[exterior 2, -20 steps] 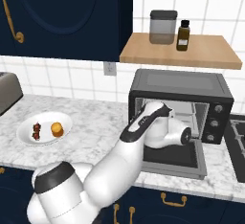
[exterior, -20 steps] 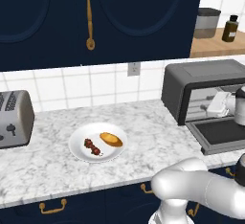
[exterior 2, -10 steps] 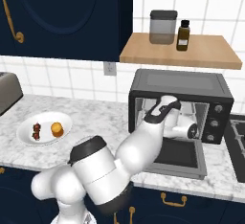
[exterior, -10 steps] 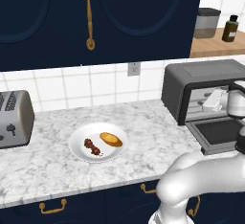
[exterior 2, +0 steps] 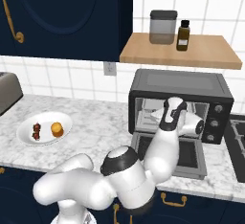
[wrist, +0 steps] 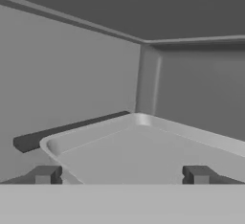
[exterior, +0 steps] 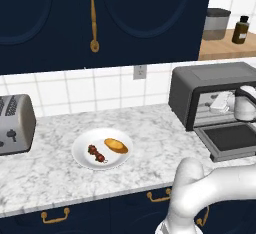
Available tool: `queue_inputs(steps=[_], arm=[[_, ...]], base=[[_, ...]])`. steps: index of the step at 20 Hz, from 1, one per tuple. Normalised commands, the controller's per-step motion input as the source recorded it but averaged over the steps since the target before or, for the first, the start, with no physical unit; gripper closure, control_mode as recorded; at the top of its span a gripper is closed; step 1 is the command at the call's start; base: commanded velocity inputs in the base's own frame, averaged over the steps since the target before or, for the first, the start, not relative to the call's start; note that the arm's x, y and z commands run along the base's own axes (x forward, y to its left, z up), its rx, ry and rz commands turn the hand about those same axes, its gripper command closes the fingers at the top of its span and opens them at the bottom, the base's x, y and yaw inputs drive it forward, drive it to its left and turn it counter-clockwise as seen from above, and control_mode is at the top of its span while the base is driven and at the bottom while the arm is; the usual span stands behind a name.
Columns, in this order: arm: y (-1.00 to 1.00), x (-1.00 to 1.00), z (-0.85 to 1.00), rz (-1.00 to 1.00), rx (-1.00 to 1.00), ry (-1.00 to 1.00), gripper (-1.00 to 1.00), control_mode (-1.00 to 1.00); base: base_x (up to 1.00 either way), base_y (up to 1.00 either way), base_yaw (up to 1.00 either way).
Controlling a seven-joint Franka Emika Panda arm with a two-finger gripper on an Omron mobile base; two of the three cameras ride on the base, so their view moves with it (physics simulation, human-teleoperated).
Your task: Pick up the kebab skewer and baguette bread, and place them inside the toaster oven. Close the toaster oven door and start by setting the timer.
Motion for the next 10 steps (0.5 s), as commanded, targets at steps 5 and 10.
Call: queue_inputs(steps=[5, 10], arm=[[0.0, 0.39, -0.23, -0.12, 0.0, -0.03, -1.0, -1.0], [-0.02, 0.0, -0.42, -0.2, 0.0, 0.0, -1.0, -1.0]], base=[[0.0, 0.0, 0.0], [0.0, 0.0, 0.0]])
